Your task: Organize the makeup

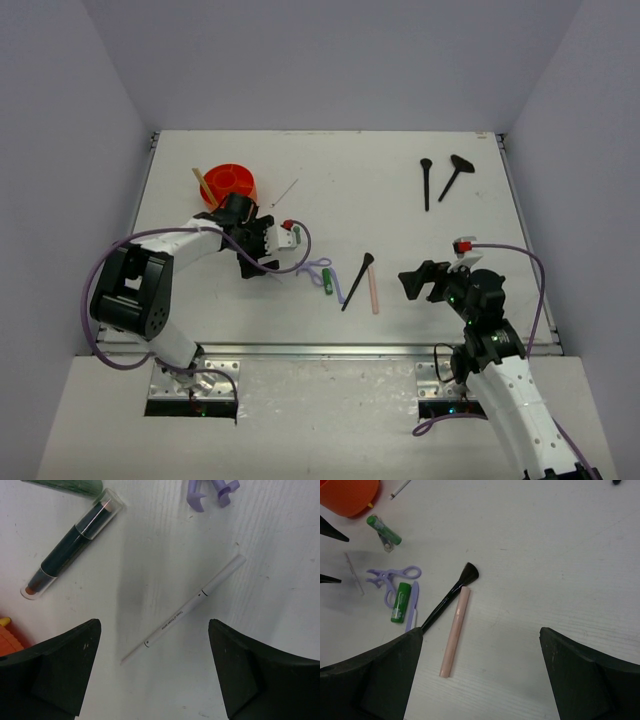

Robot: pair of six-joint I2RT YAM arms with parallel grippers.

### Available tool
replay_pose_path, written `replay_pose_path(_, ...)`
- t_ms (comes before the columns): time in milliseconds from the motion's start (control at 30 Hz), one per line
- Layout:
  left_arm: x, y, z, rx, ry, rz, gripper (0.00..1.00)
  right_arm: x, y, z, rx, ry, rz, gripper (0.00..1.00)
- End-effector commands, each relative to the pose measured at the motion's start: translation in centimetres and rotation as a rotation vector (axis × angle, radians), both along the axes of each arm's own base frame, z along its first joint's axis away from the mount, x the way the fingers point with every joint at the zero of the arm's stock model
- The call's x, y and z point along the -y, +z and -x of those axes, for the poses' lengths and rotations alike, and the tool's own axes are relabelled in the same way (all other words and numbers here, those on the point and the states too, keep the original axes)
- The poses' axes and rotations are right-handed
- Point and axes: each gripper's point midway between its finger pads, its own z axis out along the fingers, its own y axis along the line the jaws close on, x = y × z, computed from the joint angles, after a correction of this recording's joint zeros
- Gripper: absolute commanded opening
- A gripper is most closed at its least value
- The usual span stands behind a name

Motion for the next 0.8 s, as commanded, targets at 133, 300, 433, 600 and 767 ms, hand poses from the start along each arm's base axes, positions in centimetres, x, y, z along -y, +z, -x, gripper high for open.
replay_pose_path(133,-0.3,-0.8,-0.8,-0.004,-0.074,-0.062,0.83,0.1,0.2,-0.1,0.028,0.0,0.006,0.99)
replay_pose_path(300,-0.2,-2.0,-0.4,-0.019,-0.078,-0.09,0.81,0.1,-0.1,-0.1,0.019,-0.002,0.008,0.99)
replay_pose_path(433,0.3,-2.5,-0.8,-0.015,-0.047,-0.091,0.77,0.0,0.1,0.0,0.026,0.005,0.003,0.99)
replay_pose_path(600,-0.6,-3.9,1.3,-0.039,-0.081,-0.135,0.56,0.2,0.3,0.0,0.033,-0.002,0.011,0.99)
replay_pose_path(767,-1.4,-4.9,2.9,-0.075,-0.074,-0.163,0.4,0.0,0.6,0.0,0.05,0.004,0.003,0.99)
